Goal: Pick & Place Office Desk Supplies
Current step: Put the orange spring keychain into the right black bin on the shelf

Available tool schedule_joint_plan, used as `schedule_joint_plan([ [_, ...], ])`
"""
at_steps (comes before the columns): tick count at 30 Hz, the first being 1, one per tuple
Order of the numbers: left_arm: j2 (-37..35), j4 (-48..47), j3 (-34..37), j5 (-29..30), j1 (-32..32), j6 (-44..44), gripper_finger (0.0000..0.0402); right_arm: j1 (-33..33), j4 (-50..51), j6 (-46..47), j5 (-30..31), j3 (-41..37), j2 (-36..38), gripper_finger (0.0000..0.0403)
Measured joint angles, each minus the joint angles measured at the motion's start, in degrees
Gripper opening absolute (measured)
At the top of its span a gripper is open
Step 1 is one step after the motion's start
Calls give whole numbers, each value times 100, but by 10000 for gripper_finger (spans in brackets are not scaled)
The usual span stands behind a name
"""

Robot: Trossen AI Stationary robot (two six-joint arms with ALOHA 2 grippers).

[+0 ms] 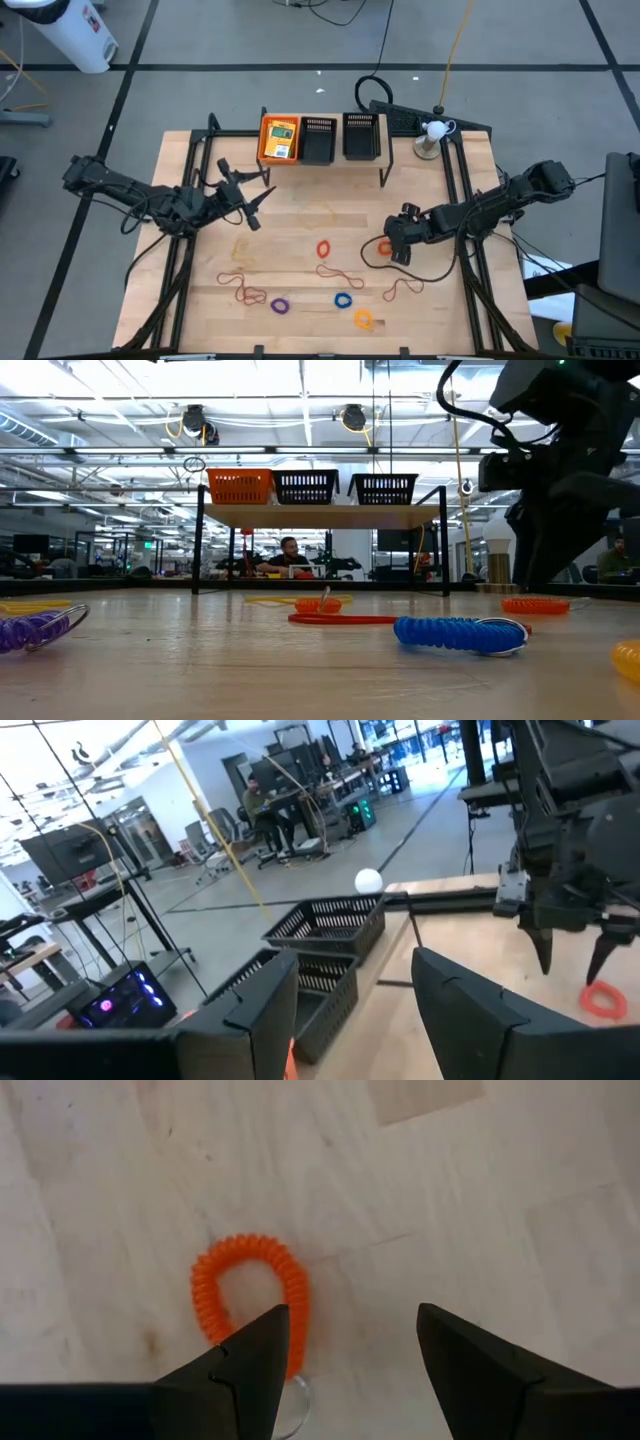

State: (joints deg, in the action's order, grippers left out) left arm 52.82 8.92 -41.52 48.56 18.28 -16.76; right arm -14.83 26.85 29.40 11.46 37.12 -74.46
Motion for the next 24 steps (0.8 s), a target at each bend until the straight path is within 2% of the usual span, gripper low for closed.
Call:
schedule_joint_plan([
  [5,0,-134,-1,-1,0,218,195,66,2,-8,-396,0,-68,210],
  [18,0,-187,-2,-10,0,530,195,61,-145,-5,-380,19,-766,201],
  [21,0,-189,-2,-11,0,530,195,57,-186,-10,-386,24,-859,157],
  [24,0,-189,-2,-12,0,528,196,39,-323,-36,-284,9,-765,70],
])
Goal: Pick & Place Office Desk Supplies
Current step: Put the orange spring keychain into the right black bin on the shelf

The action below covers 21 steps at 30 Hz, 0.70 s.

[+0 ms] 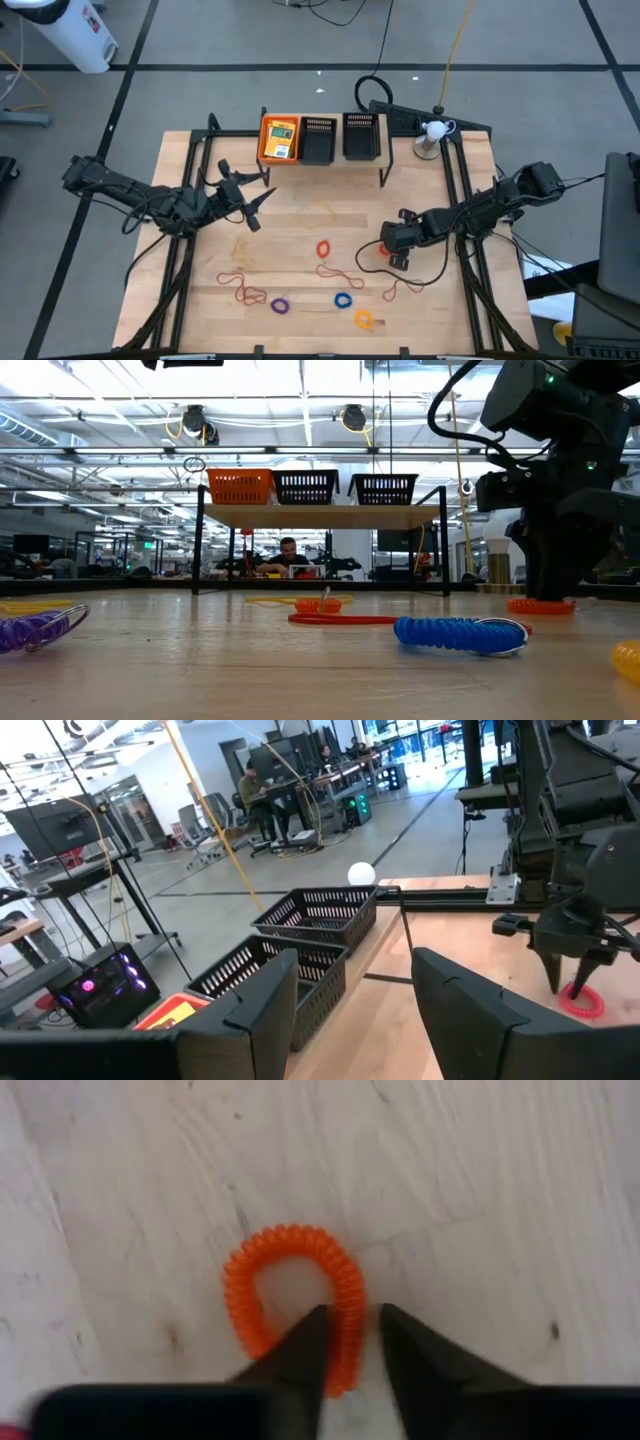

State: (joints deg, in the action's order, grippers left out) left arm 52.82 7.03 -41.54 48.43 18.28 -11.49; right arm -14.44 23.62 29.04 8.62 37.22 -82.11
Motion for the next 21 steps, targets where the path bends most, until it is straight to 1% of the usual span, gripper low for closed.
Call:
schedule_joint_plan([
  [1,0,0,0,-2,0,1,196,-22,-25,-82,76,-9,76,37],
  [2,0,0,0,-10,0,0,195,-66,-47,-177,165,-11,144,22],
  [4,0,0,0,-14,0,0,196,-133,-160,-239,482,-36,313,19],
  [9,0,-16,0,-13,0,-23,196,-224,-521,-501,791,-21,893,13],
  [11,0,-48,0,-13,0,-25,196,-261,-798,-735,1047,-25,1139,11],
  [15,0,-96,0,-12,-2,-28,195,-282,-1593,-1638,1704,-22,1596,10],
  [21,2,-103,-2,-12,-31,-22,195,-34,-2988,-3320,2246,-20,2197,10],
])
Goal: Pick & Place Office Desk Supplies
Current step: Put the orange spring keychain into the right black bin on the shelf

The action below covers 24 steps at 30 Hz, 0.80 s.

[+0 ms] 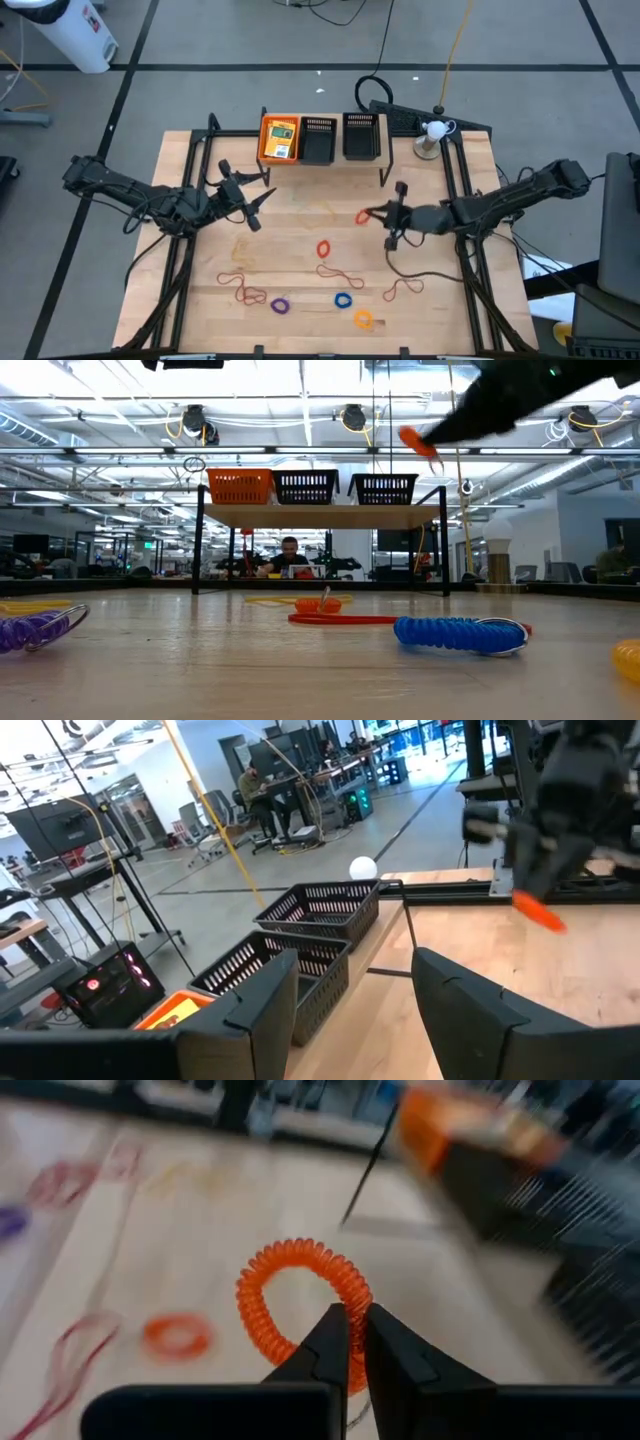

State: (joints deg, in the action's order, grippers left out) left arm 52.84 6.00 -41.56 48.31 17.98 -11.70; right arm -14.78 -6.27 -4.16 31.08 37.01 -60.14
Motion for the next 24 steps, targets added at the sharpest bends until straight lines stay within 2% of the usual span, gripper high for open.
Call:
schedule_joint_plan([
  [3,0,8,0,-2,0,4,196,202,-680,-716,205,0,164,9],
  [8,0,37,0,-26,0,-92,195,680,-1325,-1468,200,0,214,9],
  [14,38,577,0,-52,-75,-384,195,1411,-1362,-1730,196,2,213,9],
  [19,136,926,-2,-373,-355,-583,195,1986,-1549,-1782,153,2,194,9],
  [24,336,887,-2,-594,-639,-35,195,2495,-2041,-1770,-473,10,8,9],
])
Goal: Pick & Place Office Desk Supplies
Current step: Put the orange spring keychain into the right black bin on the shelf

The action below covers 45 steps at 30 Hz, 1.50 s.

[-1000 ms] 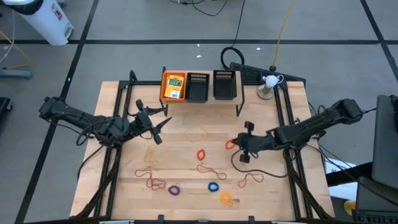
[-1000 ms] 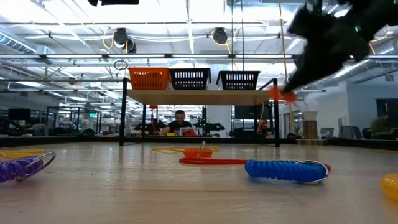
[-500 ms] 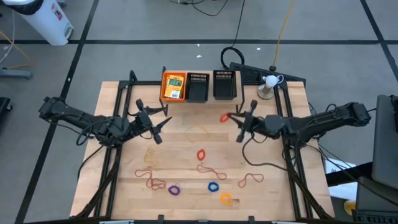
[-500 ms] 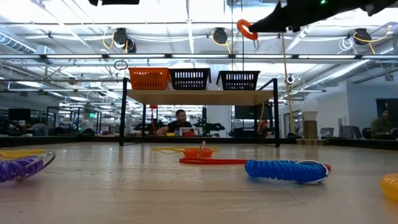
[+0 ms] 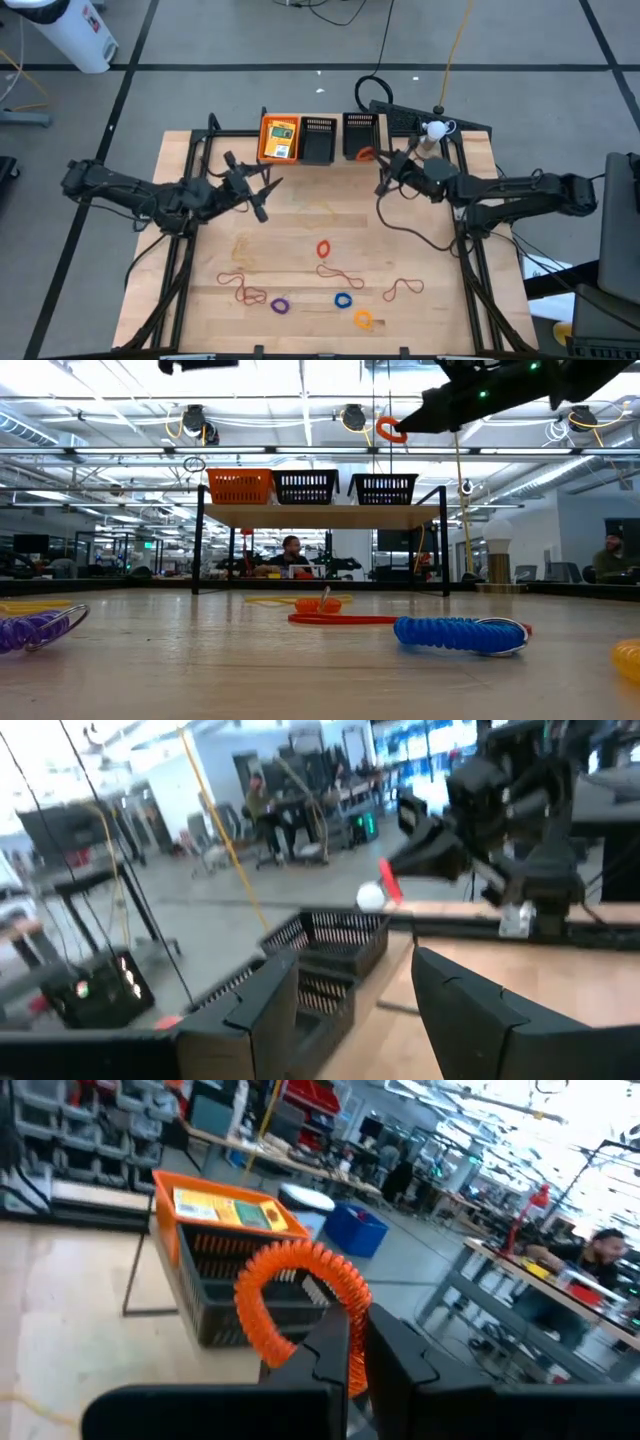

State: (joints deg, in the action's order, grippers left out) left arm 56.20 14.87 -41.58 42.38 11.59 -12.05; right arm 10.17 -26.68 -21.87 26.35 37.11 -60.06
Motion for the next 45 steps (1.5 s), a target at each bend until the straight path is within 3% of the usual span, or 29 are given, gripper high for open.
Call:
schedule_joint_plan([
  [11,618,283,2,-55,-240,41,195,852,-849,395,-241,1,-815,27],
  [18,631,324,2,-53,-294,184,195,1026,-958,448,-242,1,-852,56],
  [23,632,324,2,-49,-290,215,195,988,-959,261,-247,1,-852,100],
  [31,630,259,2,-49,-288,420,195,955,-997,166,-296,1,-852,203],
  [37,630,52,2,-268,-290,465,195,246,-929,-389,-1574,-1,-606,234],
  [42,630,-26,2,-765,-290,445,195,-412,-10,-391,-2251,-1,-251,224],
  [45,630,-13,2,-1001,-288,443,196,-653,456,2,-3224,-1,-119,212],
])
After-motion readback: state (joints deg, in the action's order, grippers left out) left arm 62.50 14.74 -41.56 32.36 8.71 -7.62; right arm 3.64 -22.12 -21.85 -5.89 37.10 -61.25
